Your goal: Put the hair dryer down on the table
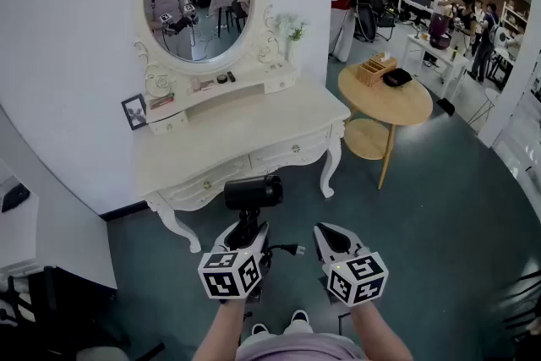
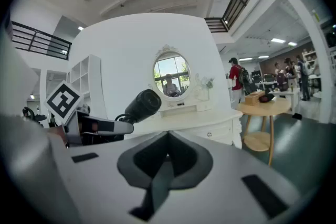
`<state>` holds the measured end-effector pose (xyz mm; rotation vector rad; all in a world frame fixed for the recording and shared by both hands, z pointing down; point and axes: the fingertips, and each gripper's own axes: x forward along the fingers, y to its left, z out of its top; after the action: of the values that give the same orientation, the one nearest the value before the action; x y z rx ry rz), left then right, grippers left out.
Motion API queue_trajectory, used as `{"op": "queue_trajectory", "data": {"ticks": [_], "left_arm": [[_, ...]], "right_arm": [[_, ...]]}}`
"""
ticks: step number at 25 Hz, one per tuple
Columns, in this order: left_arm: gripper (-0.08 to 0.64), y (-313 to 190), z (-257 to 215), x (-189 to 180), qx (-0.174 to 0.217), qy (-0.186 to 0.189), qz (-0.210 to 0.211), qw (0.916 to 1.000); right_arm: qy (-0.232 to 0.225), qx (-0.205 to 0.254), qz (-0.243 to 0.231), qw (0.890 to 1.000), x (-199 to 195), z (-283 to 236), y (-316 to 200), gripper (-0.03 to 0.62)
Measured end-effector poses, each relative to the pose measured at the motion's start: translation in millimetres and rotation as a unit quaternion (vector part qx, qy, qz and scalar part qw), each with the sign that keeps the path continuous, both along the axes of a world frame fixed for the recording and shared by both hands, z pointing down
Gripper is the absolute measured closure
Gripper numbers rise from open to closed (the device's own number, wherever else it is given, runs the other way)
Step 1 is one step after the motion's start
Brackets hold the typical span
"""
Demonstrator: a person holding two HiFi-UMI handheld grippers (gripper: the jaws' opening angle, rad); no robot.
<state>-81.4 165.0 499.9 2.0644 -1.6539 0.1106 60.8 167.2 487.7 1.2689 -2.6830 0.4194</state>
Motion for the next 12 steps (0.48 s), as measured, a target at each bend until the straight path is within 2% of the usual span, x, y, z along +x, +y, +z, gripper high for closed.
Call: {"op": "queue_trajectory", "data": {"ticks": [12], "left_arm": [[0.344, -10.9, -4.1, 15.9, 0.004, 0.005, -0.011, 0.9999]], "right_arm": [[-0.029, -0.01, -0.021, 0.999, 9.6, -0.8, -13.6, 0.591]]}}
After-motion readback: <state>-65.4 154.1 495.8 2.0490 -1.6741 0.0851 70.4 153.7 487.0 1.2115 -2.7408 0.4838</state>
